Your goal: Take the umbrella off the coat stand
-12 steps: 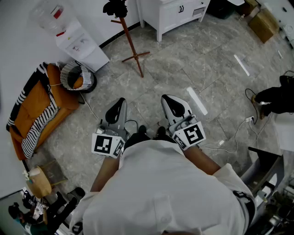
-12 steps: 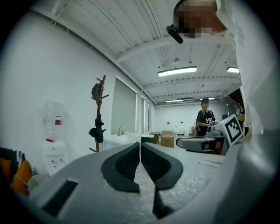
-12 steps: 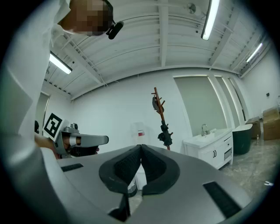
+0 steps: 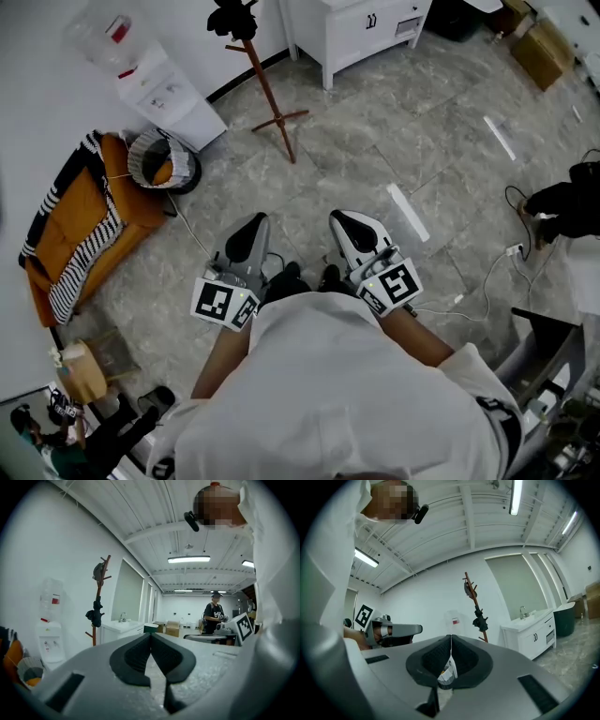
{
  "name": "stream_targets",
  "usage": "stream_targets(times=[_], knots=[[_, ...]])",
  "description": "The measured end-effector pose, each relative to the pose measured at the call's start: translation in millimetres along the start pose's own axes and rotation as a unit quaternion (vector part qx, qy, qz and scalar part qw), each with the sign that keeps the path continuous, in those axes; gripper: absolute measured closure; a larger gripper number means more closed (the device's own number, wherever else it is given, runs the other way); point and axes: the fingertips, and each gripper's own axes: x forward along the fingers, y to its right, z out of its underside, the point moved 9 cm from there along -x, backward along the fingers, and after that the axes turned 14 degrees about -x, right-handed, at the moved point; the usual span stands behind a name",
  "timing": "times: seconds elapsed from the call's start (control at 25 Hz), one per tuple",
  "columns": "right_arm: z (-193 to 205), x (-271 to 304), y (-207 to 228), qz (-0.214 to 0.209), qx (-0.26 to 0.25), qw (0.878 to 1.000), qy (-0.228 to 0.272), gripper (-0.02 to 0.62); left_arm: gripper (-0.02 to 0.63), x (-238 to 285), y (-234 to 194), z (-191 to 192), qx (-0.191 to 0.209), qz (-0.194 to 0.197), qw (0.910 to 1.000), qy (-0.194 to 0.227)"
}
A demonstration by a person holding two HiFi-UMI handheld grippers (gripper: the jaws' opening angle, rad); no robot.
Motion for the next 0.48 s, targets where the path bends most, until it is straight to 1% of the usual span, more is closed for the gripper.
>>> stream_targets(times=[0.16,0.32,0.48], knots=[[4.9,-9.9,3.4,0.0,0.012,1.0,-0.005,0.58,0.591,2.2,4.4,-0.3,-0.003,-0.002,1.0,0.003],[9.9,-8.9,5.6,-0.007,0.018,1.0,-0.009,0.58,0.591,4.1,2.4,1.2,-0.016,-0.003,0.9998,0.014],[15.6,-11.8,7.8,-0.007,0.027,1.0,-0.015,0.58,0.591,7.7,-2.1,3.3,-0.022,-0.016,0.9996,0.011]])
